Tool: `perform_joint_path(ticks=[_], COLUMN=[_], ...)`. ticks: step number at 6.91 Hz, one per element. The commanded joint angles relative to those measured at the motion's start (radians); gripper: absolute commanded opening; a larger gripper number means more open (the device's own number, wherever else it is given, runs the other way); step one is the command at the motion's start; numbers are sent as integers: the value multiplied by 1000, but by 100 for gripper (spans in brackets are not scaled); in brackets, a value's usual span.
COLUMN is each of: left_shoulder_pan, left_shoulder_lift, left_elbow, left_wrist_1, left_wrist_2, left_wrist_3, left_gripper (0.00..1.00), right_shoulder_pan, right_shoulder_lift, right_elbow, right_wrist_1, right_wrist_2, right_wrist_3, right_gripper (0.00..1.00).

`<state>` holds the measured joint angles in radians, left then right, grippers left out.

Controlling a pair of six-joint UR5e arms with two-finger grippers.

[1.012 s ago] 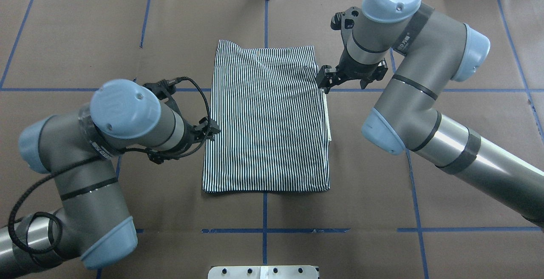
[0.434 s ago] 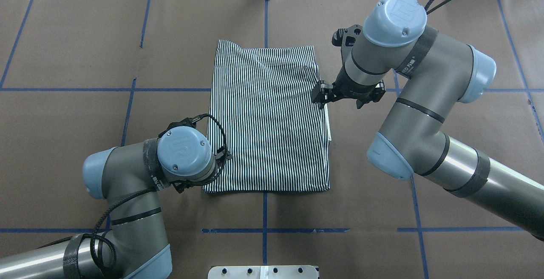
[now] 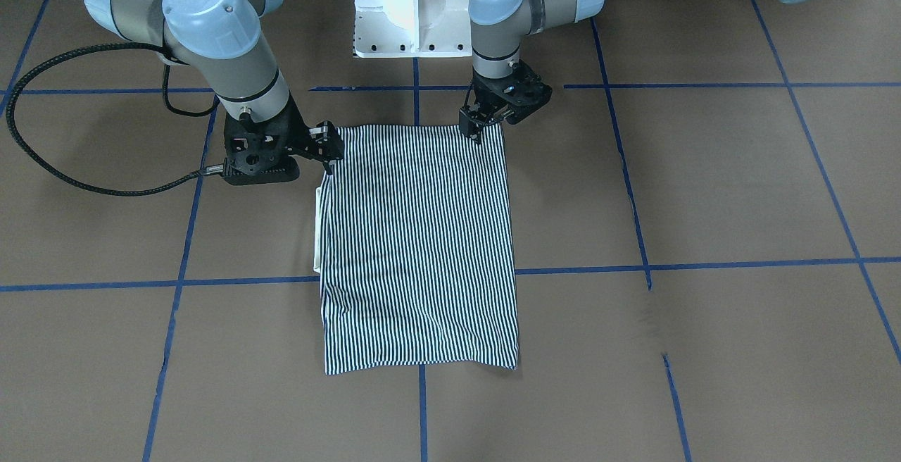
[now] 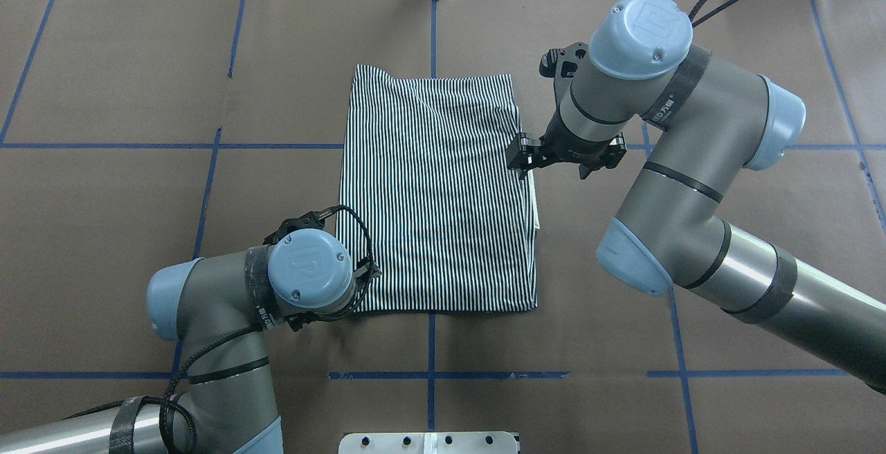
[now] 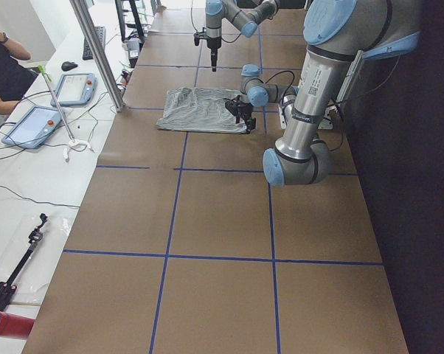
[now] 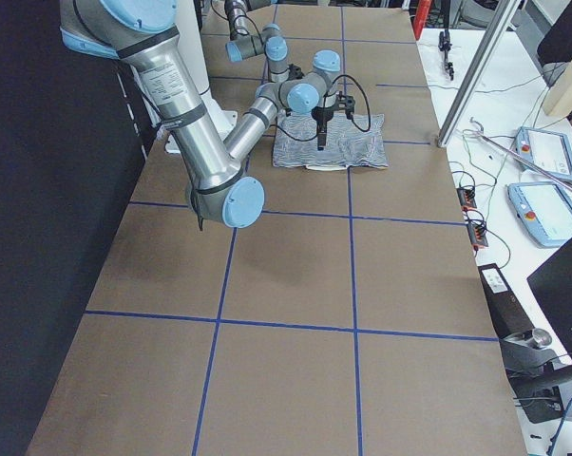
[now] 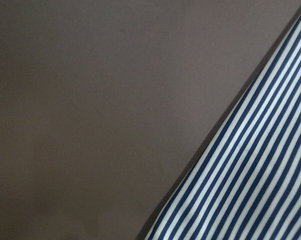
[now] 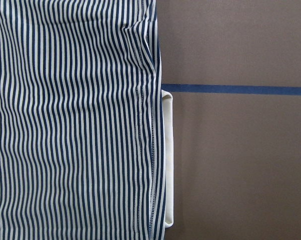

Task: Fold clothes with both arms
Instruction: 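Move the left gripper to the shirt's near corner while the right gripper lowers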

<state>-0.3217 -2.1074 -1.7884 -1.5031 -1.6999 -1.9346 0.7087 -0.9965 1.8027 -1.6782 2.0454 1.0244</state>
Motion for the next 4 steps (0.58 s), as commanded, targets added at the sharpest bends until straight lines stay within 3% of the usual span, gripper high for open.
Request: perform_joint_path(ticks=[1, 4], left_shoulder_pan=[12, 12], left_shoulder_lift=[-2, -3], left_elbow=[4, 10], left_wrist_1=[0, -2], left_wrist_2=[0, 22], left_wrist_3=[-6, -11], left_gripper=[90, 45], right_shoulder_pan=[0, 0], right_shoulder_lift=[-1, -1], right_elbow=[1, 0], right_wrist_1=[0, -2], right_wrist_2=[-1, -1], right_wrist_3=[0, -1], right_gripper=[100, 100])
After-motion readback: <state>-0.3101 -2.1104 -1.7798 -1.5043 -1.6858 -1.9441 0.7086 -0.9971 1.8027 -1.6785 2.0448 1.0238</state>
